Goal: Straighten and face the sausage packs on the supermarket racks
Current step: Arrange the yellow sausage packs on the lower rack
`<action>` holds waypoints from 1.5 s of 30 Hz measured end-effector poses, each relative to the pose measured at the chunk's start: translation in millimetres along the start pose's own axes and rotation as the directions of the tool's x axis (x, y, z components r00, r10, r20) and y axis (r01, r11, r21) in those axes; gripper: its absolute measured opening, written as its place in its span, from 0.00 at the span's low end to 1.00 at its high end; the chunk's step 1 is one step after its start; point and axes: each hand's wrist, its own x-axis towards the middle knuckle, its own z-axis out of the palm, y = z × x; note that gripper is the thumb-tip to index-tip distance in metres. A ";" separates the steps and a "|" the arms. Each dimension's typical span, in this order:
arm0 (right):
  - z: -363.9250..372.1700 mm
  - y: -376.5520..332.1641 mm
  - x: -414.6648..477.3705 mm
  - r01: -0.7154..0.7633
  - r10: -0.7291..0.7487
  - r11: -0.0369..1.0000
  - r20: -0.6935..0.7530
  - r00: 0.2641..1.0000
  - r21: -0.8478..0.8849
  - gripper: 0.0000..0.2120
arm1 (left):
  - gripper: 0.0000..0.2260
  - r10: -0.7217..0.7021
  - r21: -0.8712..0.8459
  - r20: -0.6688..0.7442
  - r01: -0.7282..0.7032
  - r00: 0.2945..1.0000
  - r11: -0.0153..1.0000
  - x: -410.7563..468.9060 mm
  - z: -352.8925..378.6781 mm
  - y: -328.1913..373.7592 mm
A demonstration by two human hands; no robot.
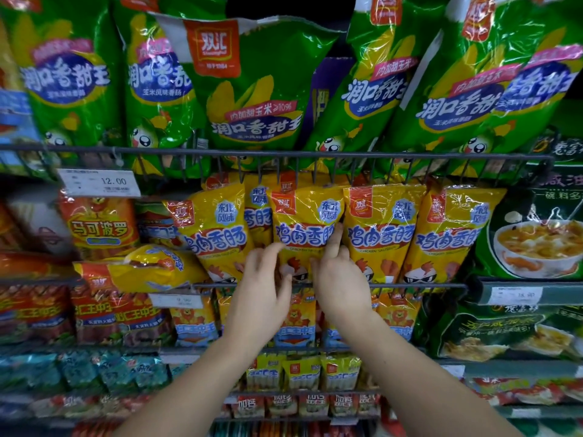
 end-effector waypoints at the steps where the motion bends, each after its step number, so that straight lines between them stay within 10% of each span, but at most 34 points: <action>1: -1.4 0.1 -1.6 -0.005 0.005 1.000 -0.006 1.000 0.007 0.40 | 0.20 -0.019 0.011 0.013 0.019 1.000 1.000 -8.2 -3.0 -5.0; 12: -16.1 12.4 -17.3 -0.044 0.055 0.989 -0.076 0.996 0.138 0.29 | 0.12 -0.312 0.098 0.081 0.304 0.946 0.947 -65.6 -35.9 -72.1; 19: -6.6 0.2 -40.5 0.114 -0.100 0.975 -0.081 0.992 0.192 0.15 | 0.23 -0.539 -0.118 -0.141 0.526 0.830 0.842 -69.4 -78.0 -106.0; 34: 13.5 -122.0 -16.1 0.082 -0.060 0.890 -0.064 0.996 0.449 0.38 | 0.16 -0.385 -0.275 -0.047 0.359 0.922 0.892 -8.2 -117.1 -168.9; 45: 35.5 -126.9 -9.4 -0.118 0.214 0.804 -0.098 0.972 0.583 0.25 | 0.24 -0.314 -0.319 -0.004 0.297 0.949 0.900 49.2 -120.3 -178.2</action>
